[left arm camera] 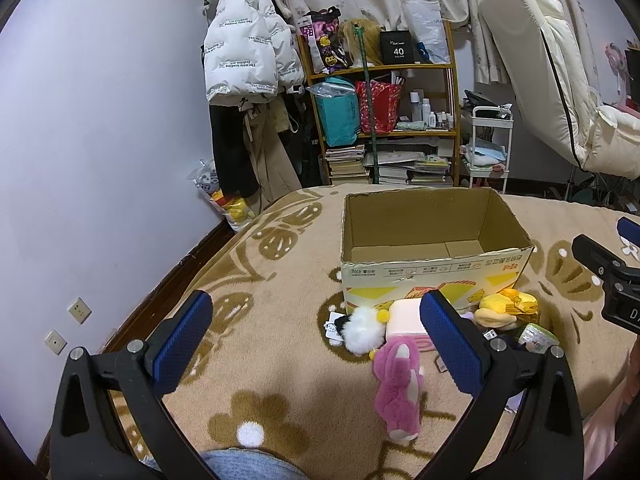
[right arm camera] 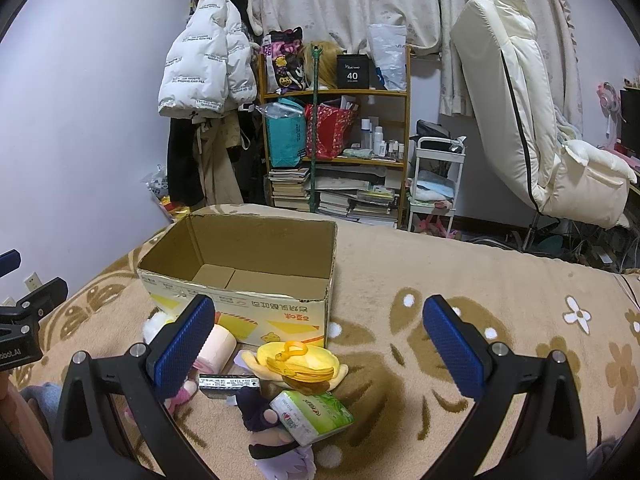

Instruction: Organize soft objects

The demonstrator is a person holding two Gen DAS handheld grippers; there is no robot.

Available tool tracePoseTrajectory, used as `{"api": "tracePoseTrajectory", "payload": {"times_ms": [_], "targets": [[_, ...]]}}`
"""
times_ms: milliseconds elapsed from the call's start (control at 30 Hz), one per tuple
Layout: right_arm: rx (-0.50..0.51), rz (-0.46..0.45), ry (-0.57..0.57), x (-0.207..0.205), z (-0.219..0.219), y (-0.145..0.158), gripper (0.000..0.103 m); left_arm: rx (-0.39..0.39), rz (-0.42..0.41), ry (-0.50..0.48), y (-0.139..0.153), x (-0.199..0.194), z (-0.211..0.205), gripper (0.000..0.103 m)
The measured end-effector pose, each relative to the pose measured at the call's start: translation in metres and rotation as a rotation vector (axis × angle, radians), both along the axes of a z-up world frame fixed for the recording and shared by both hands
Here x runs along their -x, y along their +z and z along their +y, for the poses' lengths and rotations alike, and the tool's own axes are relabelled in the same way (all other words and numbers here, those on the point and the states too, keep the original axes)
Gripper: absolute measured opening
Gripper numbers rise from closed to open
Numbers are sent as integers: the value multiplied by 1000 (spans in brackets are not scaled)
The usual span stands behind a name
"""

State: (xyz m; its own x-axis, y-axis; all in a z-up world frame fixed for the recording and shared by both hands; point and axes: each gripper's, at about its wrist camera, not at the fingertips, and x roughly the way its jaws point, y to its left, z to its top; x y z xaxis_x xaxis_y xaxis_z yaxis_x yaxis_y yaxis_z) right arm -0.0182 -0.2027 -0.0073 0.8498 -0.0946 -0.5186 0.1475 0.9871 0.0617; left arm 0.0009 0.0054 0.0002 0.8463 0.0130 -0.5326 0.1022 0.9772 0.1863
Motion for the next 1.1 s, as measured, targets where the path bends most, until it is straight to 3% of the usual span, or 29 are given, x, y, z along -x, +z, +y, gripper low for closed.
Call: {"api": "tracePoseTrajectory", "payload": {"times_ms": [1100], "targets": [[-2,2,1,0,0,0,103,-3,4,2,-2,-2,3,102]]}}
